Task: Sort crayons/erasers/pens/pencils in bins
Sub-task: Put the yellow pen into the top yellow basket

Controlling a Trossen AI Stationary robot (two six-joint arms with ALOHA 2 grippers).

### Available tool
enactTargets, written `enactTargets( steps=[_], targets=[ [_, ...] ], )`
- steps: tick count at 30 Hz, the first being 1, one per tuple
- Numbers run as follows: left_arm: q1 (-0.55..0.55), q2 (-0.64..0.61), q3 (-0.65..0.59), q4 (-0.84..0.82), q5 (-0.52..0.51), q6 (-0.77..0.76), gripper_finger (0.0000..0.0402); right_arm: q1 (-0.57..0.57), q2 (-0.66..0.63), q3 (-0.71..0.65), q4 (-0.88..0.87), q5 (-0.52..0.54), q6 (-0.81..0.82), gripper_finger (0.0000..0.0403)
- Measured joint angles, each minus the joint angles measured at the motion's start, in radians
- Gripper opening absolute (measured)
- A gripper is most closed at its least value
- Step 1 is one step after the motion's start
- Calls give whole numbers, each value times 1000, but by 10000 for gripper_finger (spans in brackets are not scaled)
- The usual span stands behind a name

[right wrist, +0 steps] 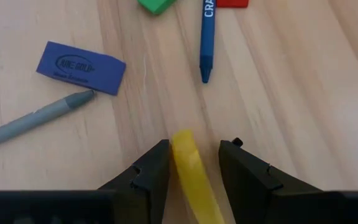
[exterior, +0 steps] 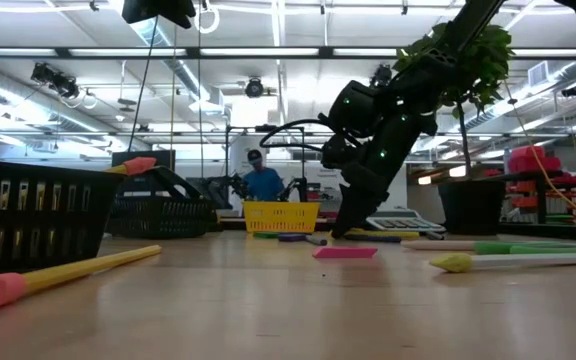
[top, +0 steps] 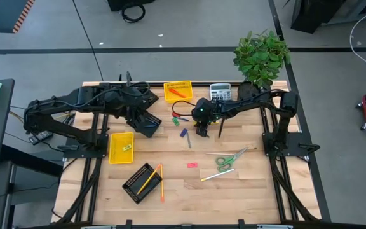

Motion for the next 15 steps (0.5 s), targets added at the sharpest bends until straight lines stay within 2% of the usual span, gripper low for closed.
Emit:
enactTargets(
  steps=[4, 12, 15],
  targets=[
    [0, 0, 0, 0, 0, 0, 107, 3, 0, 1, -10, 0, -5, 132],
    [0, 0, 0, -1, 4, 6, 107, 4, -3, 2, -31, 3, -10, 57],
    [0, 0, 0, -2, 4, 32, 107, 3, -3, 10, -31, 6, 35, 45]
  ],
)
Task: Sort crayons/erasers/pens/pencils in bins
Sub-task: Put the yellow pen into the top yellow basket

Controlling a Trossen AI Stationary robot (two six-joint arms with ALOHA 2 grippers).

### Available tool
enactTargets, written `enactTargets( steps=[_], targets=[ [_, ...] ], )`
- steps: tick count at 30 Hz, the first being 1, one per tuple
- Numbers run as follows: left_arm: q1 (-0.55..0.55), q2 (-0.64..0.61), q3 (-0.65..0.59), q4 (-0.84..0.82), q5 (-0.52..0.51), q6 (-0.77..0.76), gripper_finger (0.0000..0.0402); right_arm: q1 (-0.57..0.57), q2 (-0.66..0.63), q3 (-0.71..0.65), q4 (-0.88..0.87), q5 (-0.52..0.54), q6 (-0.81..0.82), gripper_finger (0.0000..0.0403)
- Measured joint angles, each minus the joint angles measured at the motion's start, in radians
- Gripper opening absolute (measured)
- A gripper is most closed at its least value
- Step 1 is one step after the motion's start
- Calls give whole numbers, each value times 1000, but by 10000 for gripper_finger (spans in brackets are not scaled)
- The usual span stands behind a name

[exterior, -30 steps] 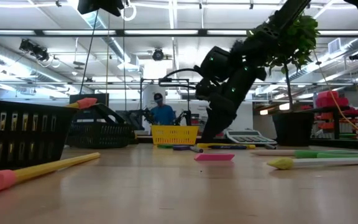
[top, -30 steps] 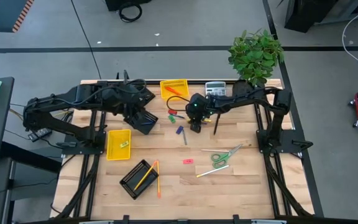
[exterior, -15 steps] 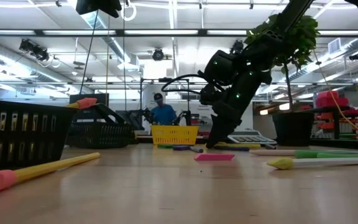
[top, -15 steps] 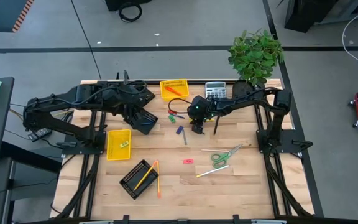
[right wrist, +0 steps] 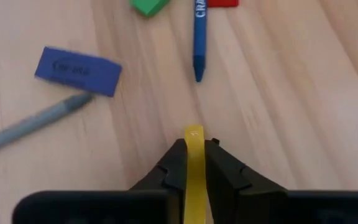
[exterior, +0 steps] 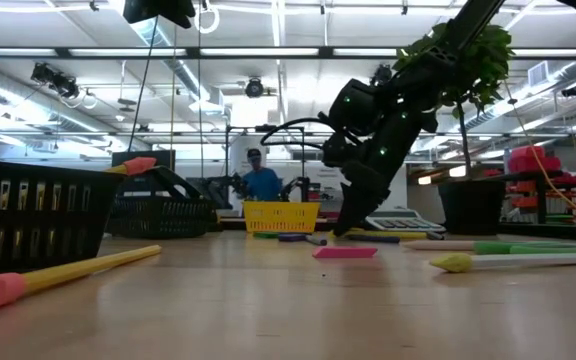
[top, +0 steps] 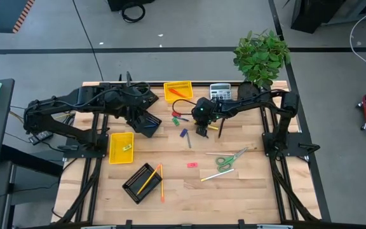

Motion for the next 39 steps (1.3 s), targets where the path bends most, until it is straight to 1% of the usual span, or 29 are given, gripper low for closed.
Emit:
enactTargets(
  steps=[4, 10, 14, 16, 18, 24, 27, 29, 33, 35, 39],
  targets=[
    [3, 0, 0, 0, 0, 49, 107, 0, 3, 49, -26, 3, 45, 43],
    [28, 0, 0, 0, 0, 119, 107, 0, 1, 210, -20, 3, 28, 42],
    [51, 0, 0, 1, -5, 127, 107, 0, 0, 338, -13, 69, -35, 42],
    [61, 0, 0, 5, -8, 134, 107, -9, 3, 390, 2, 114, -89, 42],
    [66, 0, 0, 12, -8, 152, 107, -30, 10, 428, 35, 131, -121, 42],
    [70, 0, 0, 54, -8, 184, 107, -109, 11, 441, 73, 139, -68, 43],
    [70, 1, 0, 67, -8, 198, 107, -136, 11, 441, 175, 129, -29, 43],
    [70, 1, 0, 71, -8, 223, 107, -150, 21, 442, 282, 129, 3, 43],
    [76, 1, 0, 70, -8, 263, 107, -177, 43, 445, 403, 136, 48, 44],
    [85, 1, 0, 69, -8, 265, 107, -186, 59, 441, 386, 131, 65, 44],
    [110, 1, 0, 67, -8, 266, 107, -186, 119, 441, 406, 119, 71, 44]
  ],
)
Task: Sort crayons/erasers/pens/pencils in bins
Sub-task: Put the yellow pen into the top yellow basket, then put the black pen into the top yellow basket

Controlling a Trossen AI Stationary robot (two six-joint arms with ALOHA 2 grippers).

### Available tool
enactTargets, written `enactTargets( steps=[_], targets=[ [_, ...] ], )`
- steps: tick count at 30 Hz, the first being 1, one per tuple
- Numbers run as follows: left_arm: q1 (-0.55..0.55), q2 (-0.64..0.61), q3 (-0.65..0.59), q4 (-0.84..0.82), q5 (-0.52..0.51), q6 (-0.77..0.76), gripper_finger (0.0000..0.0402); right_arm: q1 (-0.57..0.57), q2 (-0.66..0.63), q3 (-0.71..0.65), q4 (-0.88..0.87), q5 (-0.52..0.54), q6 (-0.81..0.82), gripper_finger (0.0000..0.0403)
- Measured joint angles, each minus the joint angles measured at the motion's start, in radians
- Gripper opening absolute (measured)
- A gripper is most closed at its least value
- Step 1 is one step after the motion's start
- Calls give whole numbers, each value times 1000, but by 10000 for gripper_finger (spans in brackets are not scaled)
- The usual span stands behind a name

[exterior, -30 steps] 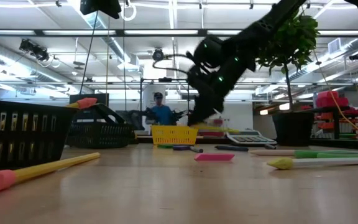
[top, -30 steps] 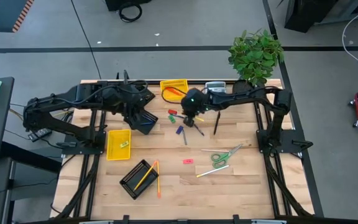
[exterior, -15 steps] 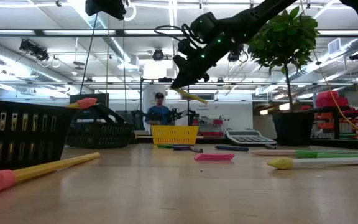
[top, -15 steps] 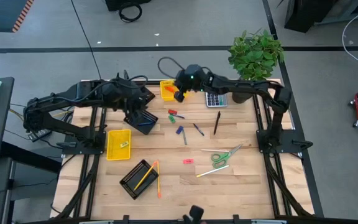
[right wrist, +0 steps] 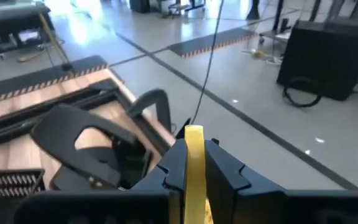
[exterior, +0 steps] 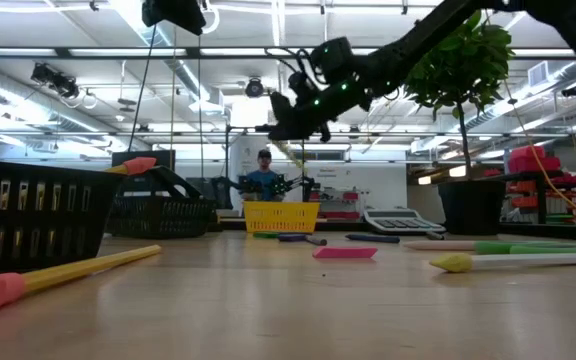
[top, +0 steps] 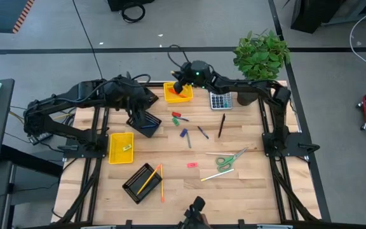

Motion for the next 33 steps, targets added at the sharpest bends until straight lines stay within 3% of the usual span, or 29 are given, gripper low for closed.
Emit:
enactTargets(
  steps=[8, 17, 30, 33],
  targets=[
    [16, 0, 0, -27, 50, -11, 107, -7, 100, 0, 8, -6, 3, 44],
    [14, 0, 0, -32, 53, -41, 107, -24, 111, 0, 5, -28, -71, 48],
    [14, 0, 0, -27, 54, -83, 107, -4, 107, 0, 3, -51, -89, 132],
    [14, 0, 0, -27, 55, -59, 107, 8, 66, 0, -77, -51, 19, 137]
  ],
)
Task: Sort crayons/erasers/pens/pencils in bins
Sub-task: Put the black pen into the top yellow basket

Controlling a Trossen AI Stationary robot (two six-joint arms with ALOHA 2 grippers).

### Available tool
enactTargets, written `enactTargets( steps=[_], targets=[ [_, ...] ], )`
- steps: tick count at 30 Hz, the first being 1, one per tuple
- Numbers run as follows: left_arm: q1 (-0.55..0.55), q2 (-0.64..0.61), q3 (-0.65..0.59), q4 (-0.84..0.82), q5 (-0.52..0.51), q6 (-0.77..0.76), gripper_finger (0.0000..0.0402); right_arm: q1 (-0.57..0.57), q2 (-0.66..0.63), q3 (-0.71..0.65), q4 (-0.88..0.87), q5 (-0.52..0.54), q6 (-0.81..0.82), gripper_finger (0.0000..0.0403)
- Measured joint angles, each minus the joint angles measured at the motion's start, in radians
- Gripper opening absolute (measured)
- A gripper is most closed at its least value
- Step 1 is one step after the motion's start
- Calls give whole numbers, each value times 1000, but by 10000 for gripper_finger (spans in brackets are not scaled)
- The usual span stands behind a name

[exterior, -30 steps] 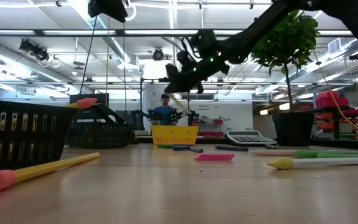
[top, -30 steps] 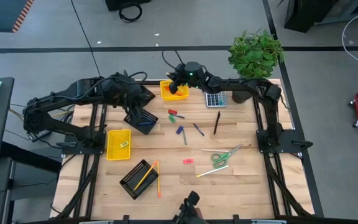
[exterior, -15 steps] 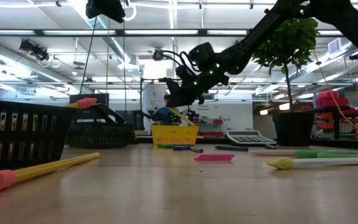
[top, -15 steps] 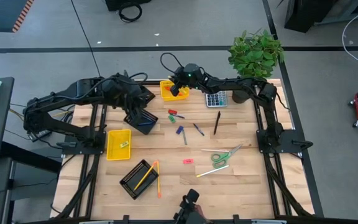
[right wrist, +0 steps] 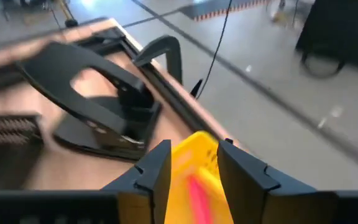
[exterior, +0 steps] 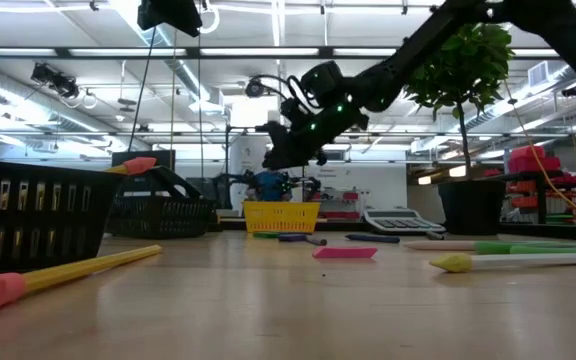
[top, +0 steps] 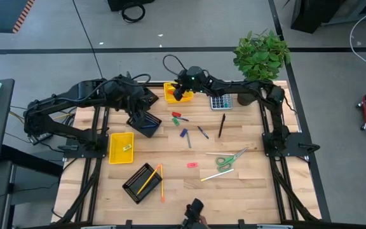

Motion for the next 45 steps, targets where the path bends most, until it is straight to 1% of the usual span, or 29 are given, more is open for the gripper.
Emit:
enactTargets(
  steps=[3, 5, 8, 12, 14, 16, 18, 21, 23, 24, 27, 34, 37, 45],
  targets=[
    [0, 0, 0, 0, 19, 32, 107, 3, -77, 2, -150, 15, 259, 135],
    [0, 0, 0, 0, 31, 57, 107, 12, -126, 3, -301, 54, 364, 131],
    [0, 0, 0, 7, 55, 103, 107, 24, -205, 2, -579, 103, 511, 123],
    [0, 0, 0, 36, 77, 168, 107, 51, -287, 2, -963, 109, 794, 115],
    [0, 0, 0, 44, 77, 200, 107, 72, -302, 0, -1109, 114, 877, 115],
    [0, 0, 0, 44, 77, 222, 107, 91, -305, 1, -1206, 113, 931, 116],
    [0, 0, 0, 43, 77, 234, 107, 100, -286, -1, -1278, 82, 962, 121],
    [0, -1, 0, 39, 77, 234, 107, 82, -253, -43, -1273, -12, 999, 127],
    [0, -1, 0, 32, 83, 234, 107, 65, -242, -90, -1227, -67, 1031, 131],
    [0, -2, 0, 30, 90, 234, 107, 59, -241, -117, -1207, -77, 1044, 133],
    [0, -2, 0, 23, 116, 234, 107, 53, -241, -186, -1186, -82, 1088, 137],
    [1, -2, 0, 28, 119, 212, 107, 75, -242, -330, -1152, -106, 1141, 138],
    [1, 0, 0, 45, 119, 172, 107, 87, -240, -362, -1093, -115, 1140, 138],
    [28, 0, 0, 142, 106, 75, 107, 86, -243, -372, -986, -106, 1114, 138]
  ],
)
